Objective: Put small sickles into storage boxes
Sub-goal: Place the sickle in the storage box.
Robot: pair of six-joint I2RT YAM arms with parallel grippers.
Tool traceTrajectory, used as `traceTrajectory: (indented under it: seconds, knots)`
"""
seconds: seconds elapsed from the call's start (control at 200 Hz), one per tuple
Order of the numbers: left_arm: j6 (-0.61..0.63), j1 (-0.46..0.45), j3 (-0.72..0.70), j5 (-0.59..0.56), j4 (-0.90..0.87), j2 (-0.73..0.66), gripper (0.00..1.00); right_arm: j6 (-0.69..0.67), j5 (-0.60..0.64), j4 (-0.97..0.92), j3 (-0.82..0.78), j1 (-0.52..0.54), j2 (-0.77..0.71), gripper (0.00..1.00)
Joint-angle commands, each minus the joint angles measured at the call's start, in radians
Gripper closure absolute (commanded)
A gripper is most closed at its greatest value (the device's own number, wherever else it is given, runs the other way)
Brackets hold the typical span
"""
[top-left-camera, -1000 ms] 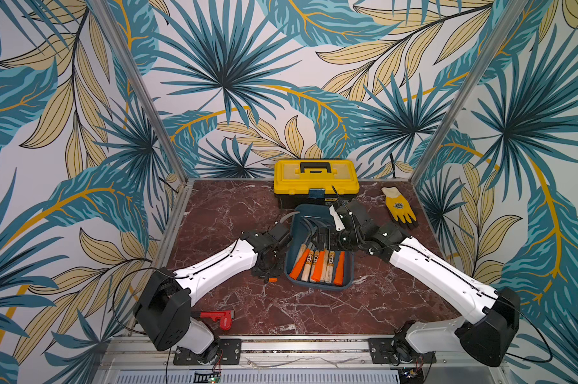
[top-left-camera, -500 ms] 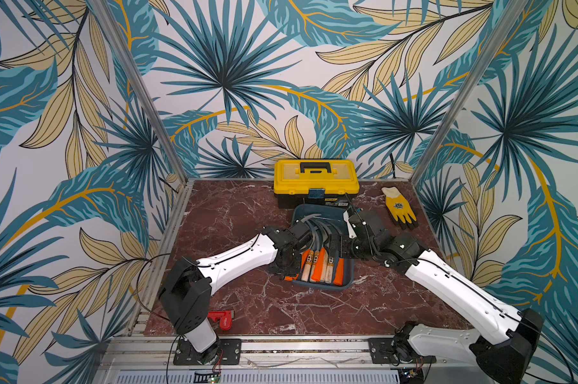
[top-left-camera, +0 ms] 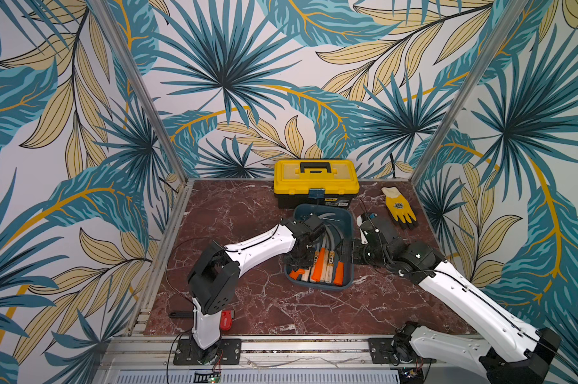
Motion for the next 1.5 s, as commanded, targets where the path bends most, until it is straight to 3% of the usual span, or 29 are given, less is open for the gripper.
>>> traceTrajectory:
  seconds: [0.0, 0.265, 0.451, 0.646, 0.781, 0.991, 1.297, 1.492]
  knots:
    - [0.032, -0.010, 0.068, 0.024, -0.004, 0.048, 0.99, 0.000, 0.029, -0.053, -0.025, -0.017, -0.026, 0.00]
    - [0.052, -0.018, 0.172, 0.061, -0.004, 0.178, 0.95, -0.020, 0.016, -0.082, -0.039, -0.067, -0.059, 0.01]
    - [0.070, -0.018, 0.201, 0.076, -0.004, 0.216, 0.80, -0.036, -0.008, -0.082, -0.046, -0.101, -0.060, 0.01]
    - [0.080, -0.019, 0.202, 0.069, -0.004, 0.186, 0.46, -0.051, -0.025, -0.068, -0.045, -0.121, -0.046, 0.00]
    - [0.090, -0.020, 0.200, 0.052, -0.009, 0.132, 0.32, -0.057, -0.029, -0.057, -0.044, -0.126, -0.038, 0.00]
    - [0.124, -0.007, 0.161, -0.019, -0.011, -0.002, 0.00, -0.070, -0.034, -0.036, -0.043, -0.131, -0.031, 0.00]
    - [0.230, 0.082, -0.024, -0.071, 0.040, -0.192, 0.00, -0.162, -0.057, -0.017, -0.022, -0.201, 0.015, 0.00]
    - [0.279, 0.230, -0.298, -0.063, 0.235, -0.444, 0.01, -0.222, 0.034, 0.016, -0.037, -0.291, 0.062, 0.00]
